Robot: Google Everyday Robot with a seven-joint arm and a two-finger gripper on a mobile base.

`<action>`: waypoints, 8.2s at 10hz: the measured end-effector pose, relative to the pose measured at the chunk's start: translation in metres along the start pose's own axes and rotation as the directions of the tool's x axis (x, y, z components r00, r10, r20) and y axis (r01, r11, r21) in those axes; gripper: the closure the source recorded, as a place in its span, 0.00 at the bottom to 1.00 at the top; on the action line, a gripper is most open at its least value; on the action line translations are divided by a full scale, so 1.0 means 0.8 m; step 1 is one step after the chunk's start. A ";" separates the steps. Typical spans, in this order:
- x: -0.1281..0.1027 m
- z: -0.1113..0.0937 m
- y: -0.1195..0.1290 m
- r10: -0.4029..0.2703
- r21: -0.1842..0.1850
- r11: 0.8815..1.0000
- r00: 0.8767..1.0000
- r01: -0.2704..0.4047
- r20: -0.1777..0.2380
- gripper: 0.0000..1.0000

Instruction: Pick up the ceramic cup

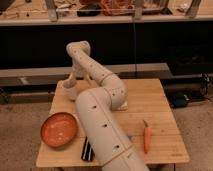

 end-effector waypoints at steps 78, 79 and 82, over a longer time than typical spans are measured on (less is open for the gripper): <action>-0.004 0.011 -0.005 -0.130 -0.075 0.989 0.992 0.130 0.003 0.20; -0.004 0.012 -0.006 -0.132 -0.076 0.988 0.991 0.132 0.004 0.20; -0.004 0.012 -0.005 -0.136 -0.080 0.987 0.991 0.136 0.004 0.20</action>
